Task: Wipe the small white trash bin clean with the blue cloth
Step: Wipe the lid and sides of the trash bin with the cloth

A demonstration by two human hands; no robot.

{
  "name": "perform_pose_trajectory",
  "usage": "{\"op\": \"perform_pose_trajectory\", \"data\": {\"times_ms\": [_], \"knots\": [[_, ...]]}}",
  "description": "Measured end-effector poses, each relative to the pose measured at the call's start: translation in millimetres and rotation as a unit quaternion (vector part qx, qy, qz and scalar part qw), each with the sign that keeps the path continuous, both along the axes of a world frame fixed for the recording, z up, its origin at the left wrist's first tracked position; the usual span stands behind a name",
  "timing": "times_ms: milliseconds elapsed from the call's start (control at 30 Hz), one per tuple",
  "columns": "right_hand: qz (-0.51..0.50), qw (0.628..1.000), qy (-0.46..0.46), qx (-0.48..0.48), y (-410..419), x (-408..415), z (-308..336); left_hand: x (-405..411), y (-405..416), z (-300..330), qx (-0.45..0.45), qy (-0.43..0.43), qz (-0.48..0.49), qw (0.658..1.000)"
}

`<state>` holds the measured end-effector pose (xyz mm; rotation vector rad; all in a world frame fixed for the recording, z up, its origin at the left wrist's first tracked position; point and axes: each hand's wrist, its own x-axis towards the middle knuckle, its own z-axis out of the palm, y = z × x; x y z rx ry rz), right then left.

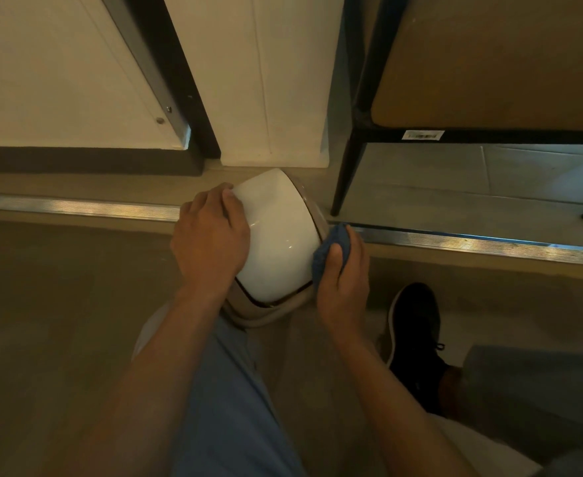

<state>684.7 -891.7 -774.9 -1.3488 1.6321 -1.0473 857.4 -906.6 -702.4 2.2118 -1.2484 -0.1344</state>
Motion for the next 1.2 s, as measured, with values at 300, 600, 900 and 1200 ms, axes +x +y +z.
{"op": "perform_pose_trajectory", "data": {"times_ms": [300, 600, 900, 1200], "knots": [[-0.049, 0.996, -0.057, 0.049, -5, 1, 1, -3, -2, 0, 0.002, -0.007, 0.017, 1.000], [-0.056, 0.997, 0.004, 0.060, 4, 13, 5, -7, 0, 0, 0.001, -0.017, 0.025, 1.000], [-0.116, 0.985, -0.075, 0.104, 46, 42, 15, -12, 1, 2, 0.008, -0.029, 0.022, 0.999], [-0.110, 0.988, -0.060, 0.095, 23, 27, 16, -10, 1, 1, -0.001, -0.032, 0.015, 0.999]]}}
